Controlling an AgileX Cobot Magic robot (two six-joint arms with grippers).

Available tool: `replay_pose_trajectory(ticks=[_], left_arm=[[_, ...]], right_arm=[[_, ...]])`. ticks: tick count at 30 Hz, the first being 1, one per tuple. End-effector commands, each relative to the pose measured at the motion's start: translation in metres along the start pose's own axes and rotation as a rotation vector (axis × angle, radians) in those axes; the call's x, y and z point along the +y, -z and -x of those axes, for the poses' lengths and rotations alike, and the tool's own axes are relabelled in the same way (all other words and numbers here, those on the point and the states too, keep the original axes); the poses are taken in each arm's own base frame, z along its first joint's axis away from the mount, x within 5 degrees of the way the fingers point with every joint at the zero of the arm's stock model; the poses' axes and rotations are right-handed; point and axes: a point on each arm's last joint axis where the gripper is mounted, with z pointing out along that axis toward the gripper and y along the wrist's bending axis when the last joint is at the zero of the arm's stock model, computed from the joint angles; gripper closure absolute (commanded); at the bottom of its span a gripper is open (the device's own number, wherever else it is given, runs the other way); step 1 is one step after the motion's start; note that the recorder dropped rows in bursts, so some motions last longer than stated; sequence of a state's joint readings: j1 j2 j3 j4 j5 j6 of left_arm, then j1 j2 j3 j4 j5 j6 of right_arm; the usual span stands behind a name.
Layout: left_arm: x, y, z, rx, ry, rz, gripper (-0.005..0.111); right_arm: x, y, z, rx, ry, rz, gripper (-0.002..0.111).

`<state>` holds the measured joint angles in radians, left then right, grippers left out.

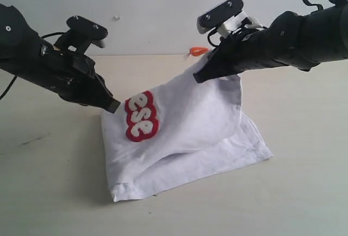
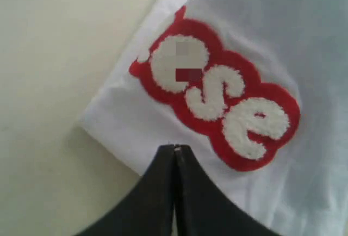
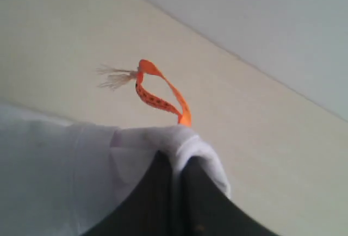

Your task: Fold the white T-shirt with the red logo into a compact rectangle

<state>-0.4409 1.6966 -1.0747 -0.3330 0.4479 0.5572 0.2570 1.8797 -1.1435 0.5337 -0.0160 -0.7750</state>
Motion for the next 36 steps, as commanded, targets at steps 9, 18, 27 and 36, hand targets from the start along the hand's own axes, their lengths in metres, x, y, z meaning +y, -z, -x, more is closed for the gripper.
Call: replay_pose_trajectory(ticks=[9, 18, 27, 36], left_arm=[[0.026, 0.003, 0.001, -0.053, 0.031, 0.075, 0.107], [0.023, 0.01, 0.001, -0.042, 0.04, 0.054, 0.107], [0.019, 0.031, 0.007, -0.086, 0.054, 0.047, 0.107], [0.014, 0.043, 0.004, -0.091, 0.069, 0.028, 0.107]], right_arm=[[-0.025, -0.056, -0.029, 0.095, -0.209, -0.034, 0.071], [-0.041, -0.01, 0.008, 0.033, -0.317, 0.002, 0.07], [-0.065, 0.013, -0.008, 0.201, -0.368, 0.099, 0.085], [-0.043, -0.029, -0.087, 0.486, -0.387, 0.159, 0.108]])
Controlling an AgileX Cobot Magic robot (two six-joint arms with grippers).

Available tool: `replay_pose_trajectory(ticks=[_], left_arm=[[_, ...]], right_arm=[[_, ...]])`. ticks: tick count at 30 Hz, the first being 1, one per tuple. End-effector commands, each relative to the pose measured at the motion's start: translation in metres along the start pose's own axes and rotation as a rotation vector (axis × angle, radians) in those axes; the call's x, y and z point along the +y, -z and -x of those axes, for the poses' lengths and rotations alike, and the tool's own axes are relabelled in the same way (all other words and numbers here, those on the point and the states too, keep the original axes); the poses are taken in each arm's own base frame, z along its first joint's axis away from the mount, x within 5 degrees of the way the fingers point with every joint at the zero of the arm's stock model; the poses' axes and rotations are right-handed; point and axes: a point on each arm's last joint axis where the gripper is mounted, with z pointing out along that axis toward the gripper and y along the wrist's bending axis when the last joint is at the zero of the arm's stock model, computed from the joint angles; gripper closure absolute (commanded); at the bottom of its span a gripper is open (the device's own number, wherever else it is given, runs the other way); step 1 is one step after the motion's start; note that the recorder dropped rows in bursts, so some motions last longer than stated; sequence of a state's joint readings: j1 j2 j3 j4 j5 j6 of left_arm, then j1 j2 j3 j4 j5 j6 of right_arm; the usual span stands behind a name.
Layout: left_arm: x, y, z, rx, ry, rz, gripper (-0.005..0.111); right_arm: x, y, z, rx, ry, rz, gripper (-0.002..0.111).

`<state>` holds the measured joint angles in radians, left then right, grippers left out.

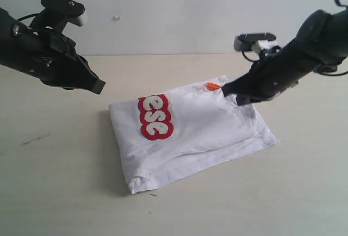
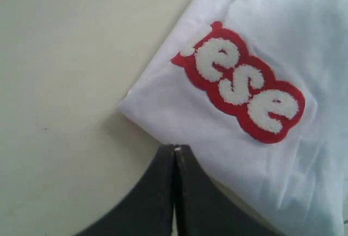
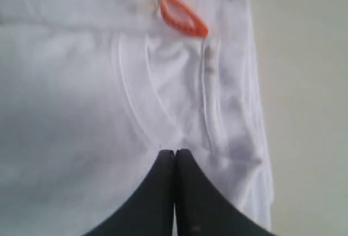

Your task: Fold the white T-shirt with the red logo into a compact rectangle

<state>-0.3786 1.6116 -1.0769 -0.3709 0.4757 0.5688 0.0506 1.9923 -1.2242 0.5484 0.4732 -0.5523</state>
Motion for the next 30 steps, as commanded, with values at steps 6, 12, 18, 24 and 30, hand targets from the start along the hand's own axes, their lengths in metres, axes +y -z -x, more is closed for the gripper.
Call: replay_pose_trajectory(ticks=[6, 12, 18, 24, 30], left_arm=[[-0.005, 0.034, 0.001, -0.093, 0.007, 0.021, 0.107], [-0.009, 0.058, 0.005, -0.163, 0.017, 0.026, 0.107], [-0.015, 0.097, 0.003, -0.321, 0.032, 0.077, 0.107], [-0.023, 0.139, -0.006, -0.487, 0.073, 0.105, 0.107], [-0.035, 0.185, -0.029, -0.649, 0.093, 0.129, 0.107]], right_arm=[[-0.012, -0.035, -0.04, 0.122, -0.027, -0.034, 0.108], [-0.004, -0.015, -0.031, 0.093, -0.049, -0.004, 0.108], [0.011, 0.054, -0.004, -0.111, -0.021, -0.015, 0.108], [0.023, 0.135, -0.005, -0.42, -0.025, -0.092, 0.108], [0.038, 0.206, -0.024, -0.671, -0.03, -0.126, 0.108]])
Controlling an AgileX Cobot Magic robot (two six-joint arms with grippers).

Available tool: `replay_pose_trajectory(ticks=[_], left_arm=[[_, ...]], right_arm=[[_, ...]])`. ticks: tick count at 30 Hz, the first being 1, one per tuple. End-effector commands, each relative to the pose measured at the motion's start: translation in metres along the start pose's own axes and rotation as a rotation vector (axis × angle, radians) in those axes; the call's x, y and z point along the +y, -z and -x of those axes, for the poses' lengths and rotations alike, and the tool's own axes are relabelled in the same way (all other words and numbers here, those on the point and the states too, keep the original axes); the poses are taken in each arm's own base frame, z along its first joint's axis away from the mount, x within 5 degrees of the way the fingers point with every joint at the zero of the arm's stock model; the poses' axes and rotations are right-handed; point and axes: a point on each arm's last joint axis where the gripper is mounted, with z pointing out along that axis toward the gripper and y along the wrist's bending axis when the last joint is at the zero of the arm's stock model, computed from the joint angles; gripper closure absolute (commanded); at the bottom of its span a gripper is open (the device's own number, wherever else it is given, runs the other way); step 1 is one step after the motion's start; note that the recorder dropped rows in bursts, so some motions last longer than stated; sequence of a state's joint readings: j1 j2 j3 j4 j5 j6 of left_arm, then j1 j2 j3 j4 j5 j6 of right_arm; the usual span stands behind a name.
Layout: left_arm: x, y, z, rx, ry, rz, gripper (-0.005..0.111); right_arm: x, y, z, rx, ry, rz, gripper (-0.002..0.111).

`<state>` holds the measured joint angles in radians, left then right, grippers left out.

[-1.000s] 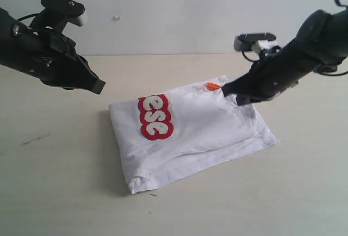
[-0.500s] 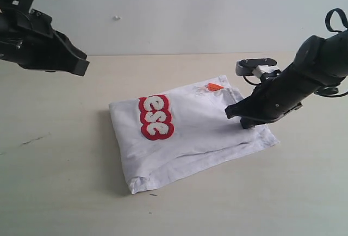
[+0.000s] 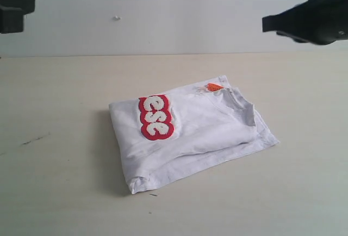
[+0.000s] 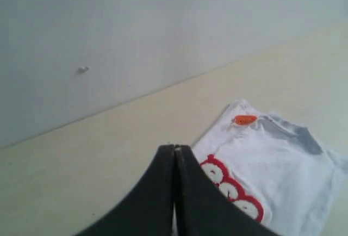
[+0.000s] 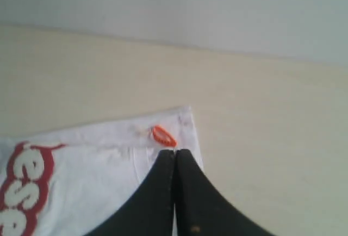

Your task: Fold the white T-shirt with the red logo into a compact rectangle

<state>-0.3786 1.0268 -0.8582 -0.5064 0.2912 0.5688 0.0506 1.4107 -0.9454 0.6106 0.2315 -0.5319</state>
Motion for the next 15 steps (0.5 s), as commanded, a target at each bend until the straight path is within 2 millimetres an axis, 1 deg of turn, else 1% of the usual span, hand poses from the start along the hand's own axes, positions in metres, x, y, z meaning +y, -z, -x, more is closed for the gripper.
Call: replay_pose_trajectory(ticks=[1, 7, 10, 15], left_arm=[[-0.004, 0.038, 0.002, -0.138, 0.041, 0.022, 0.107], [-0.011, 0.086, -0.004, -0.27, 0.053, 0.019, 0.107], [-0.015, 0.107, -0.006, -0.33, 0.045, 0.015, 0.107], [-0.021, 0.145, -0.005, -0.453, 0.025, 0.014, 0.107]], right_arm=[[0.003, 0.053, 0.013, -0.189, -0.008, -0.026, 0.108], [0.01, 0.114, 0.016, -0.374, -0.021, -0.02, 0.108], [0.013, 0.145, 0.013, -0.477, -0.031, -0.022, 0.108], [0.018, 0.189, 0.006, -0.614, -0.02, -0.015, 0.108]])
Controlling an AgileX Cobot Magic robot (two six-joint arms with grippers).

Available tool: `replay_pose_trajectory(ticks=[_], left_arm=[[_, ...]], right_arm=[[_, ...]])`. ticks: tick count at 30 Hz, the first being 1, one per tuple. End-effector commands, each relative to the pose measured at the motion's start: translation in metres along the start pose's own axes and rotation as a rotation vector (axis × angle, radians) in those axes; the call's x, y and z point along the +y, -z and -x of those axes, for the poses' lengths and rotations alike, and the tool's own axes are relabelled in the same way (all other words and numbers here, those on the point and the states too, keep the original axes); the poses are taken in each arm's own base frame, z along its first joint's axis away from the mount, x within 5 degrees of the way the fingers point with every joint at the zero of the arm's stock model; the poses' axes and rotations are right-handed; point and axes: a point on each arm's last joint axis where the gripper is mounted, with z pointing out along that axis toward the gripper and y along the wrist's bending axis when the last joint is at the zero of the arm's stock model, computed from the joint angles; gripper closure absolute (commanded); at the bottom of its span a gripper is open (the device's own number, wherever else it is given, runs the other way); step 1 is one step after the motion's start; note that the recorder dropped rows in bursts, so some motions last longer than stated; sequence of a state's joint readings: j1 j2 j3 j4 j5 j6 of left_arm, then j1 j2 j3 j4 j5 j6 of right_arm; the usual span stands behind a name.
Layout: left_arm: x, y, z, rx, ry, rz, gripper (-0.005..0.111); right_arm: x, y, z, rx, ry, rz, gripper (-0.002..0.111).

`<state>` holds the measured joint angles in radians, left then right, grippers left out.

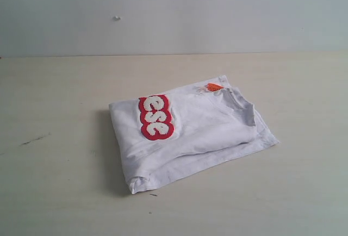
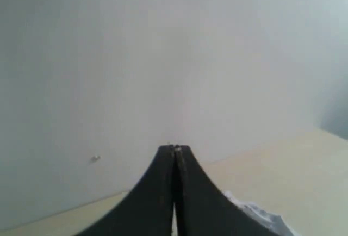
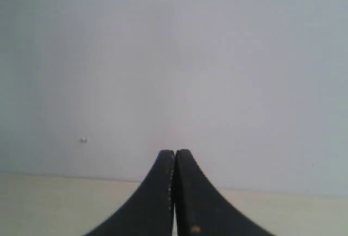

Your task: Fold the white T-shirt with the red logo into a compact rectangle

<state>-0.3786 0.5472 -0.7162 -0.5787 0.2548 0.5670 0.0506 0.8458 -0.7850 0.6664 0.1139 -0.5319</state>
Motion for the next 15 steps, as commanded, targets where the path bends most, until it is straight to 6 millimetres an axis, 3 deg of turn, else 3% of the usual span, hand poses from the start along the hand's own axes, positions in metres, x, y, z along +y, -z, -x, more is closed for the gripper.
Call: replay_pose_trajectory(ticks=[1, 9, 15], left_arm=[[-0.004, 0.028, 0.009, -0.097, 0.0, -0.004, 0.107], [-0.01, 0.07, 0.02, -0.249, -0.022, -0.004, 0.107], [-0.013, 0.096, 0.023, -0.346, -0.036, 0.0, 0.107]], right_arm=[[0.002, 0.034, 0.012, -0.125, -0.005, -0.004, 0.108], [0.01, 0.079, 0.021, -0.228, 0.004, 0.046, 0.108], [0.009, 0.109, 0.005, -0.304, -0.03, 0.053, 0.108]])
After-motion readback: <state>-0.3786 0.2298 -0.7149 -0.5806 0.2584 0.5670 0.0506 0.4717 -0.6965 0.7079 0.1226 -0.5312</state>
